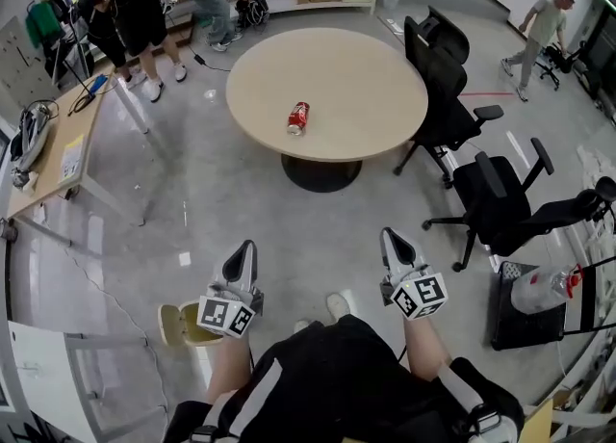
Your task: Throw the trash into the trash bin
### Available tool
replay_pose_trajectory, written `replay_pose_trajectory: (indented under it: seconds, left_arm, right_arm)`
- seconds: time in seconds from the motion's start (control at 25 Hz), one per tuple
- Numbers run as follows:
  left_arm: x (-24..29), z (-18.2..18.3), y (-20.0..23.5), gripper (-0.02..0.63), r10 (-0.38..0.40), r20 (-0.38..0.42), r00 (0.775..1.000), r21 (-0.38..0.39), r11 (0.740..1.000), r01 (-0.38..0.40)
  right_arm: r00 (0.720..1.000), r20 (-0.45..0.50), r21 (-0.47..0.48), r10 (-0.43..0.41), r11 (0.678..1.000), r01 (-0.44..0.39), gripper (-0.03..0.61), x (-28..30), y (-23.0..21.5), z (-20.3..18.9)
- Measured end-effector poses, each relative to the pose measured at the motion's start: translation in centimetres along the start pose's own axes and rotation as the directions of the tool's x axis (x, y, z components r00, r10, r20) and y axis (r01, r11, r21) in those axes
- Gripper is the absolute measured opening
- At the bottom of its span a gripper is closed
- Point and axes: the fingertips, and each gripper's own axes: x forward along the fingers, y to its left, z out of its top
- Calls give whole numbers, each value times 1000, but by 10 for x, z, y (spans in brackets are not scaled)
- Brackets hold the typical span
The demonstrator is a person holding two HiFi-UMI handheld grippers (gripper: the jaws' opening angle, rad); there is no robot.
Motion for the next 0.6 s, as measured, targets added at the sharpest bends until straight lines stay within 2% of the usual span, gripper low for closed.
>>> replay_pose_trajectory:
  seconds: [0.28,0.6]
  left_arm:
    - [24,-8,-6,2,-12,-24,1000,2,1000,12]
    - [92,-10,-42,2,-59,-1,998,14,998,59]
  right_arm:
    - [999,13,23,-43,999,43,6,-7,-36,-2]
    - [994,60,32,-89,996,87,6,-10,-116,18]
